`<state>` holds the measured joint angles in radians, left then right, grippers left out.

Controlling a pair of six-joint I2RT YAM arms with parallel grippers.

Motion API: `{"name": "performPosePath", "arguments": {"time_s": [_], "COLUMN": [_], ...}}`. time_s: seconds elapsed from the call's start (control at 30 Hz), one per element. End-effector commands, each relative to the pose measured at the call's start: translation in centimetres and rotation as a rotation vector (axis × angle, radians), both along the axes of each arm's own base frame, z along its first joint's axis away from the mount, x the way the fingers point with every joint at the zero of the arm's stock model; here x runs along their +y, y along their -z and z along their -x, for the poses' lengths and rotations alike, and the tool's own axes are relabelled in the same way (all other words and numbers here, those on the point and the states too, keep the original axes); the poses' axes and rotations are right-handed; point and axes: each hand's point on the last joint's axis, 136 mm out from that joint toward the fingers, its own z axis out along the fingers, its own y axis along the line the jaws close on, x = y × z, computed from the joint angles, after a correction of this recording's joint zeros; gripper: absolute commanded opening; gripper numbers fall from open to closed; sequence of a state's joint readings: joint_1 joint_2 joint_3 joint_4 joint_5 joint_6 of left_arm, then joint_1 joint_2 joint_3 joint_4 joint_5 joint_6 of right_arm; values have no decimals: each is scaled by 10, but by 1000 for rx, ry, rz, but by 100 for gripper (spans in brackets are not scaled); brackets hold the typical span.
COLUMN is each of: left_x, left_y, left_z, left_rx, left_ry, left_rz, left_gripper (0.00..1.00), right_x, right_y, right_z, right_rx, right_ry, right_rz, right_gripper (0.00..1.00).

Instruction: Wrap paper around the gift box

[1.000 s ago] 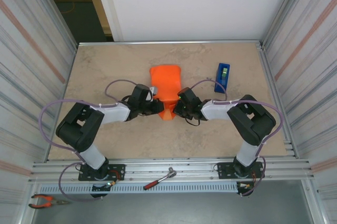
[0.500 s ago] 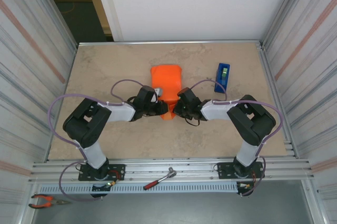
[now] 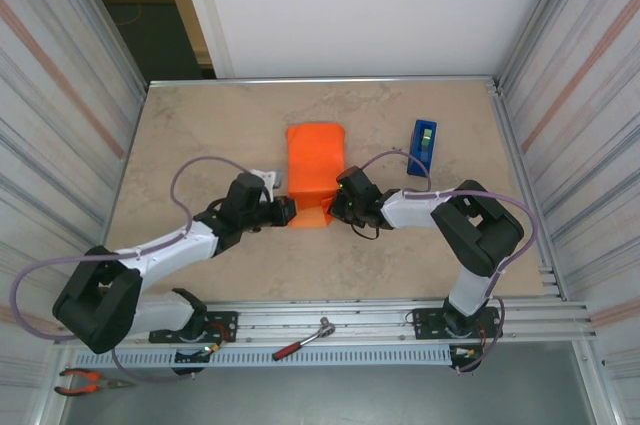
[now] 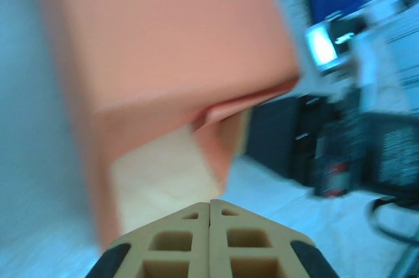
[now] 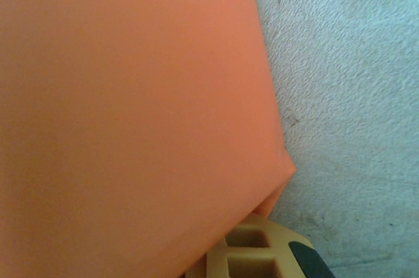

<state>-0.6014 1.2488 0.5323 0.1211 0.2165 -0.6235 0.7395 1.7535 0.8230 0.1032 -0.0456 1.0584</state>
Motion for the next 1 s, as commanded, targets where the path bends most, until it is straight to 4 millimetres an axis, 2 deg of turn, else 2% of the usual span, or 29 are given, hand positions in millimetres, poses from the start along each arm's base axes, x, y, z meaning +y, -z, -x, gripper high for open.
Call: {"name": "performPosePath", "arguments": {"time_s": [0.0, 0.13, 0.23, 0.5, 0.73, 0.97], "left_x": [27, 41, 40, 14, -19, -36], "left_y": [30, 43, 49, 63, 57, 55], "left_z": [3, -4, -10, -22, -23, -35], "left_rx": [92, 127, 143, 172, 148, 109], "left_ry": [-95, -154, -146, -42, 64, 87], "left_rz": [-78, -134, -146, -142, -86, -40], "left_gripper": [1, 0, 0, 0, 0, 0], "right_x": [-13, -13, -13, -12, -11, -9], "right_y": [23, 24, 24, 26, 28, 27], "right_z": [22, 23, 23, 24, 25, 26], "right_rx": [84, 87, 86, 88, 91, 91], "right_ry": [-14, -16, -15, -19, -22, -25], "right_rz": [79, 80, 81, 81, 82, 88], "right_gripper": [0, 0, 0, 0, 0, 0]}}
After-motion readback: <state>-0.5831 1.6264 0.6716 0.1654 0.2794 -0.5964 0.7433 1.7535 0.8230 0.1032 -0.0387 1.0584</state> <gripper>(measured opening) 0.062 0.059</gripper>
